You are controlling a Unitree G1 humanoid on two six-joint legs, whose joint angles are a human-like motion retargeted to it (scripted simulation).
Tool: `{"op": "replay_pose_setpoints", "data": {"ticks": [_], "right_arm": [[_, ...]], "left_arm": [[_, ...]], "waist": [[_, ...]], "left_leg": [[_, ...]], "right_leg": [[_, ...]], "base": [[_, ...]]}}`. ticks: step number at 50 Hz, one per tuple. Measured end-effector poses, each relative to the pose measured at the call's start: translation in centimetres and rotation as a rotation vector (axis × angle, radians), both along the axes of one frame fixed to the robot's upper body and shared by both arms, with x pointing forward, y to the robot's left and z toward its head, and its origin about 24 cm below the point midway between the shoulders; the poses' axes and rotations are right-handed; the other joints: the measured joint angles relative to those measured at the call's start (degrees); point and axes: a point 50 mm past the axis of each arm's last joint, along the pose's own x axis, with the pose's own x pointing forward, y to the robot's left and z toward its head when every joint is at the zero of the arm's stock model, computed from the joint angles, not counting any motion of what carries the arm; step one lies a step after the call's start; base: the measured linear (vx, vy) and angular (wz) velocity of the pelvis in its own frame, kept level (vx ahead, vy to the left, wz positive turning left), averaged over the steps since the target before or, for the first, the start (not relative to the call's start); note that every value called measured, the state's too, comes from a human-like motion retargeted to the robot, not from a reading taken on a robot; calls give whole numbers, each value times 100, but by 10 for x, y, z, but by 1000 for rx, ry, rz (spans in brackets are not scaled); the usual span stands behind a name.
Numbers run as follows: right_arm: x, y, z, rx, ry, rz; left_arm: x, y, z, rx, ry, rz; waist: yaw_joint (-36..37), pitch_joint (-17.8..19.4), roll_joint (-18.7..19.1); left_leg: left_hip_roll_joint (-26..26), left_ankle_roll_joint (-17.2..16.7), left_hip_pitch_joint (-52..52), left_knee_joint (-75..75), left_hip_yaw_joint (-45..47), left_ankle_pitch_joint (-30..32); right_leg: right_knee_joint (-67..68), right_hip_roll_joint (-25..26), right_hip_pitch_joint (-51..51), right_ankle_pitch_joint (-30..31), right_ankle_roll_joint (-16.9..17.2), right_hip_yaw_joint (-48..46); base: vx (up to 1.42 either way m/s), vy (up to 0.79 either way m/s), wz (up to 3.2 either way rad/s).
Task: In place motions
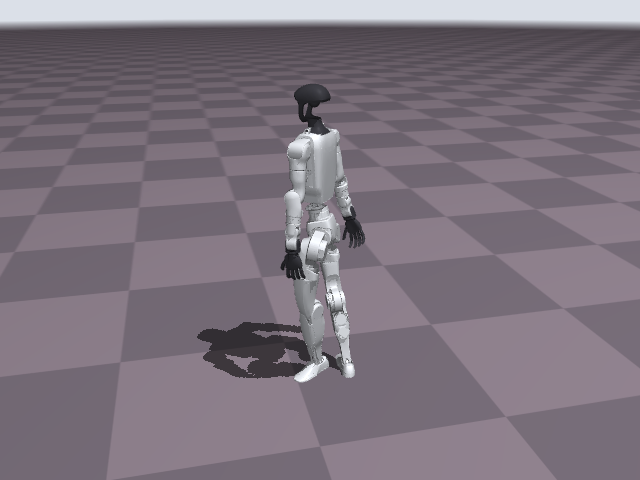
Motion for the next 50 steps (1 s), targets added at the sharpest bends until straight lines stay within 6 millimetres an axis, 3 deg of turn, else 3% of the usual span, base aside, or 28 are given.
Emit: {"op": "replay_pose_setpoints", "data": {"ticks": [2,3,5,8,10,13,17,19,23,25,27,30,35,38,43,45,47,50], "right_arm": [[4,-1,-1,-5,-9,22],[8,-2,-1,-7,-17,31],[19,-1,-3,-1,-47,37],[51,7,-8,23,-169,42],[80,14,-10,67,-277,48],[114,29,-10,151,-395,104],[142,46,-7,204,-514,196],[147,51,-6,229,-539,241],[134,53,-8,242,-499,302],[122,50,-10,232,-455,301],[107,48,-13,221,-397,275],[81,48,-15,217,-291,207],[48,50,-14,216,-160,94],[37,52,-13,213,-123,65],[21,54,-12,212,-67,69],[17,54,-11,211,-50,79],[13,55,-10,226,-28,83],[21,54,-11,241,-36,91]], "left_arm": [[-16,1,0,11,34,45],[-26,-1,0,13,57,71],[-45,-6,1,12,112,121],[-66,-15,3,11,182,217],[-74,-19,3,3,201,264],[-92,-25,6,-22,233,300],[-109,-32,9,-35,279,332],[-111,-35,9,-44,288,336],[-101,-33,7,-61,267,292],[-86,-28,4,-63,228,246],[-64,-23,1,-60,175,193],[-27,-16,-1,-53,78,120],[33,-15,0,-72,-105,41],[55,-17,3,-96,-180,-2],[52,-24,2,-111,-179,-54],[39,-26,0,-117,-136,-70],[22,-25,-1,-124,-56,-103],[-10,-35,-3,-100,81,-142]], "waist": [[169,-80,4],[270,-170,-66],[315,-366,-97],[666,-112,-193],[870,90,-319],[1034,76,-446],[1028,-1,-430],[948,-25,-342],[712,-84,100],[578,-54,463],[461,-23,548],[407,48,452],[164,296,622],[-8,307,620],[-528,294,398],[-675,318,218],[-126,63,-14],[322,40,54]], "left_leg": [[-63,-523,172,-282,-322,116],[-235,-351,204,-457,-180,156],[-507,-179,-75,-671,-1162,235],[-587,-80,45,-802,-1294,279],[-564,-198,258,-802,-1019,242],[-672,-231,259,-808,-1229,144],[-655,-274,302,-828,-1302,52],[-576,-288,329,-836,-1389,24],[-149,-287,291,-822,-1824,-9],[243,-308,216,-757,-2154,-2],[289,-278,145,-758,-2408,29],[122,-183,86,-837,-2716,121],[196,-107,-79,-854,-3524,305],[117,-100,-181,-882,-3894,402],[-360,-79,70,-956,-4581,454],[-612,-78,377,-998,-4822,428],[-724,-123,504,-1062,-4458,382],[-563,-159,611,-971,-4393,379]], "right_leg": [[-4,165,83,-17,80,-175],[-9,133,104,14,117,-251],[2,120,99,81,213,-490],[23,141,261,169,215,-389],[-9,147,419,164,232,-448],[20,91,501,200,293,-528],[139,153,623,390,296,-596],[296,197,711,614,274,-578],[1125,197,714,1297,-84,-308],[2310,-164,420,1489,-451,250],[3410,-572,-152,1300,-362,1237],[4182,-385,-1265,964,24,3144],[4422,-320,-2089,520,-272,3728],[3740,-176,-2483,134,-433,4204],[1287,161,-2389,-189,-690,5726],[518,221,-2075,169,-782,6212],[636,-92,-2037,220,-481,5662],[361,-37,-1701,297,-517,5230]], "base": [[42,-36,130],[43,-34,105],[32,-34,116],[13,-37,23],[7,-31,-4],[18,-30,11],[20,-30,37],[21,-34,72],[19,-33,108],[12,-29,136],[4,-35,147],[-7,-36,130],[-16,-30,131],[-16,-25,120],[-3,-8,158],[15,6,90],[11,10,-63],[1,7,-26]]}}
